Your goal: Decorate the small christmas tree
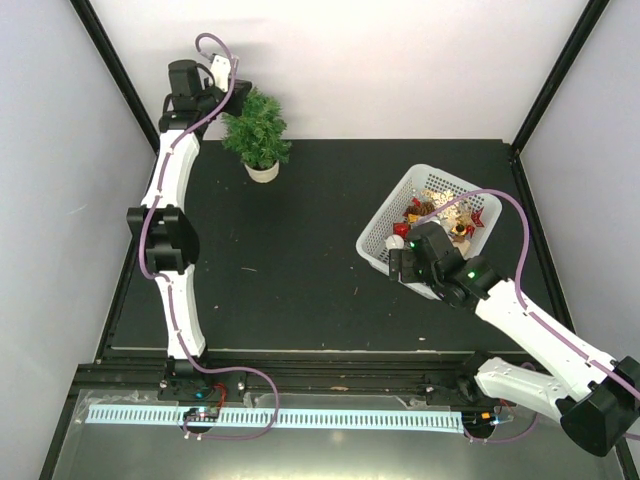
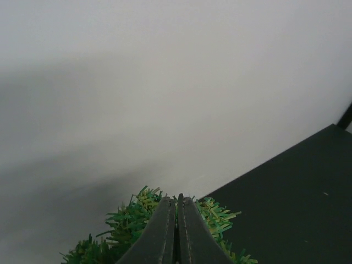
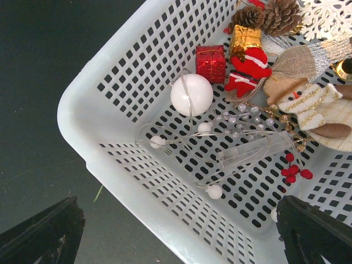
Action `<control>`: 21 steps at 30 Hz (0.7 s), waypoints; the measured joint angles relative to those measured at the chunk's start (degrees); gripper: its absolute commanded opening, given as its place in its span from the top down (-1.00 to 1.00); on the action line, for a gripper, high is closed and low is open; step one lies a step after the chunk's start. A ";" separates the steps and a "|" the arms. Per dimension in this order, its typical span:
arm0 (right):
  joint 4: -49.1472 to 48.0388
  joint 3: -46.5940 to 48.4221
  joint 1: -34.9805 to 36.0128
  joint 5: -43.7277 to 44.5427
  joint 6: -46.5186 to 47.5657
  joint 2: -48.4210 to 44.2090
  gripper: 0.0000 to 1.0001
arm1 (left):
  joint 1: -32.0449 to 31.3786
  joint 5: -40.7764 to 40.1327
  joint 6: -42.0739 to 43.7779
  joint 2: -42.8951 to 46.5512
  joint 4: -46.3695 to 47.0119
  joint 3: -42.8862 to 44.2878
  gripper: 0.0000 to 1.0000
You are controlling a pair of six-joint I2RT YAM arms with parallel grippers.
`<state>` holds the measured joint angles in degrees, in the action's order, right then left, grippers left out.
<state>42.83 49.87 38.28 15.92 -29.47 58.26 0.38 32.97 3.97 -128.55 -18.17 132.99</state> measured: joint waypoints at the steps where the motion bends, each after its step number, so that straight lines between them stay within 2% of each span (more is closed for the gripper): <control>1: 0.00 0.00 0.00 0.00 -0.04 -0.09 -0.92 | 0.00 0.52 -0.28 0.48 -0.74 -0.24 0.97; 7: -0.11 -0.44 0.00 -0.28 -0.81 -1.81 -0.92 | -0.09 5.03 -1.51 7.96 -4.35 -5.70 0.97; 13: -0.33 -3.80 0.00 -0.94 -1.77 -6.23 -0.92 | -1.66 8.83 -1.62 21.38 -5.81 -15.28 0.97; 17: -0.33 -5.66 0.00 -1.11 -2.56 -8.85 -0.91 | -4.74 9.94 -1.49 33.20 -4.44 -28.02 0.97; 21: -0.26 -6.67 0.00 -1.14 -3.13 -11.87 -0.91 | -10.73 9.31 -0.76 44.81 -2.29 -42.60 0.97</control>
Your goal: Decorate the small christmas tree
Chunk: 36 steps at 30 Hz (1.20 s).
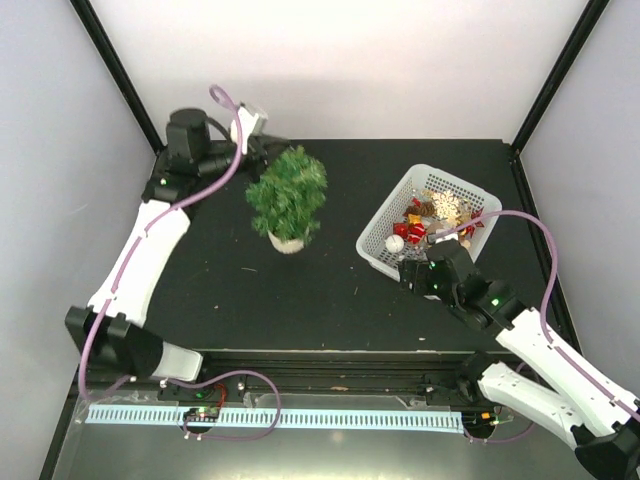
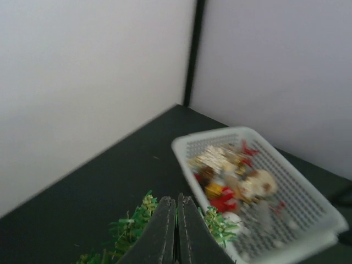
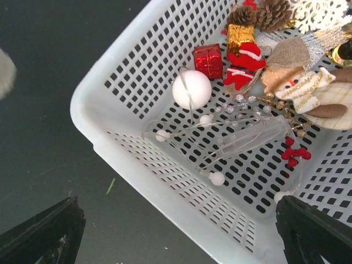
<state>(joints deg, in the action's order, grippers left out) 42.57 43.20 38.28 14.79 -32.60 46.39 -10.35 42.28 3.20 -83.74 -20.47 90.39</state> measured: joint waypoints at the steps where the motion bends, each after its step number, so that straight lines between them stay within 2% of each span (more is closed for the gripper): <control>1: -0.09 -0.04 0.00 -0.02 -0.17 -0.59 -0.91 | -1.49 -0.20 0.22 2.45 0.85 -3.39 0.97; 6: -0.15 -0.20 0.00 -0.13 -0.98 -2.45 -0.91 | -6.36 -0.98 2.36 11.04 0.46 -13.35 0.97; 18: -0.24 -0.96 0.00 0.33 -2.38 -3.67 -0.90 | -7.63 -0.98 6.08 19.61 0.66 -27.39 0.97; 27: -1.27 -0.96 0.00 1.03 -2.49 -0.72 -0.91 | -8.61 -0.61 9.14 23.82 1.44 -30.86 0.96; 29: -1.25 -0.74 0.00 1.70 -2.49 0.11 -0.91 | -8.66 -0.68 9.84 24.20 1.22 -30.95 0.79; 33: -0.74 1.64 0.00 4.15 -2.45 2.16 -0.91 | -8.74 -1.40 11.10 24.50 0.31 -31.10 0.65; 36: 0.11 5.64 0.00 6.88 -2.45 4.76 -0.91 | -8.81 -2.84 11.63 24.52 -0.13 -31.41 0.42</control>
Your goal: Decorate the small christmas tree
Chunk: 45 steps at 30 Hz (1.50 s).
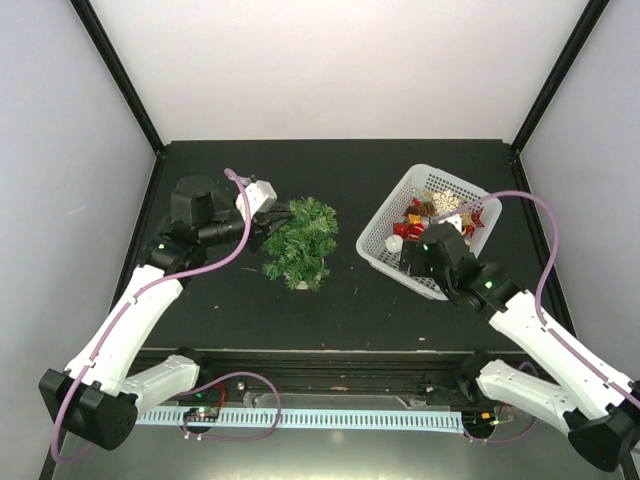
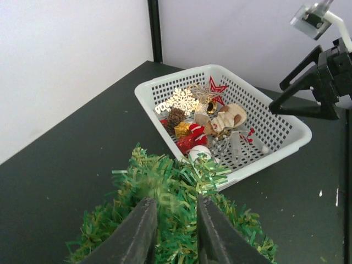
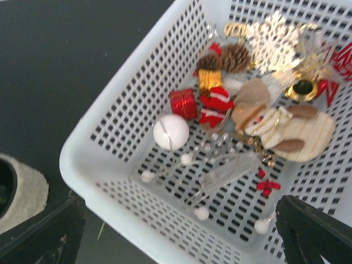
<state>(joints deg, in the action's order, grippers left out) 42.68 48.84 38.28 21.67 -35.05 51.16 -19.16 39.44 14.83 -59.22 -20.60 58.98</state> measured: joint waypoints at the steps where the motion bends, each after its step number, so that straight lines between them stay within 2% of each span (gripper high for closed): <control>1: 0.48 1.77 -0.02 1.36 0.00 1.20 -0.91 | 0.00 -0.68 0.13 0.00 -0.22 -0.02 0.32; 4: 0.81 5.01 -0.24 3.58 0.04 4.07 -0.90 | 0.00 -1.42 0.55 -0.02 -0.42 -0.02 -0.06; 7: 0.74 6.75 -1.20 4.04 0.00 7.15 -0.80 | 0.00 -1.70 0.59 -0.02 -0.48 -0.02 -0.46; 10: 0.61 6.93 -2.40 2.86 -0.11 11.04 -0.69 | -0.04 -2.10 0.92 -0.02 -0.68 0.02 -0.73; 13: -0.04 6.95 -2.82 -0.83 0.04 16.02 -0.67 | -0.04 -3.13 0.98 -0.04 -2.12 1.01 -0.90; 19: -0.52 12.09 -2.89 -7.19 0.92 25.64 -0.76 | -0.04 -5.95 0.87 -0.02 -5.66 7.48 -0.98; 25: -0.22 29.20 -2.89 -9.03 1.90 38.97 -0.78 | 0.55 -7.02 0.17 0.11 -8.20 12.15 -0.98; 29: 0.50 36.70 -2.86 -9.68 2.14 48.96 -0.75 | 0.85 -7.21 0.07 0.74 -10.25 12.28 -0.98; 34: 2.21 36.70 -2.86 -9.70 2.05 54.71 -0.72 | 1.20 -7.78 0.13 1.38 -12.17 12.28 -0.97; 40: 3.23 35.93 -2.93 -9.60 1.92 54.53 -0.67 | 1.20 -7.98 0.15 1.60 -13.25 12.24 -0.97; 45: 1.97 31.30 -2.93 -9.79 1.64 53.72 -0.51 | 1.20 -7.98 0.15 1.60 -13.29 12.15 -0.97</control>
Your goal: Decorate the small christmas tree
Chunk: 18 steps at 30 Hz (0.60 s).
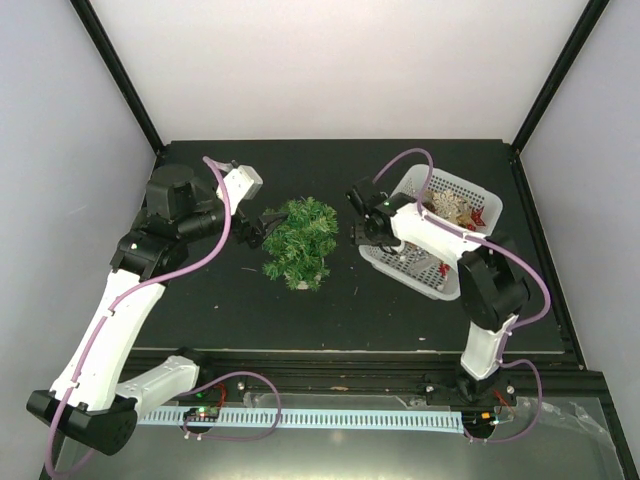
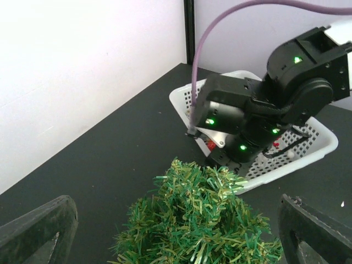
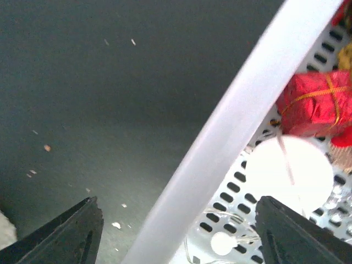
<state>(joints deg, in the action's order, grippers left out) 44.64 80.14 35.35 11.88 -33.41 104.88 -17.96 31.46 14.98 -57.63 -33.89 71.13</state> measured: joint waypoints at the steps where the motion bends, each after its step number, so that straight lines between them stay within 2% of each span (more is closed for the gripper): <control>1: -0.59 -1.46 0.02 -0.02 0.04 -0.44 -0.50 | 0.00 0.00 0.00 0.00 -0.02 -0.02 -0.98; 7: -2.36 -11.69 0.00 -0.28 -0.09 -5.92 -0.47 | 0.02 -0.46 0.00 0.00 -0.15 -0.02 -0.97; 18: -4.07 -27.54 0.59 -4.74 -3.21 -26.08 -0.42 | 0.33 -1.22 -0.02 -1.01 -0.57 -0.02 -0.97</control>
<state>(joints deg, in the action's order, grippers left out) 40.58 52.60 35.94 7.14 -36.62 78.81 -17.63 30.24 14.96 -58.63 -34.46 71.11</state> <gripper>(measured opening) 0.709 0.988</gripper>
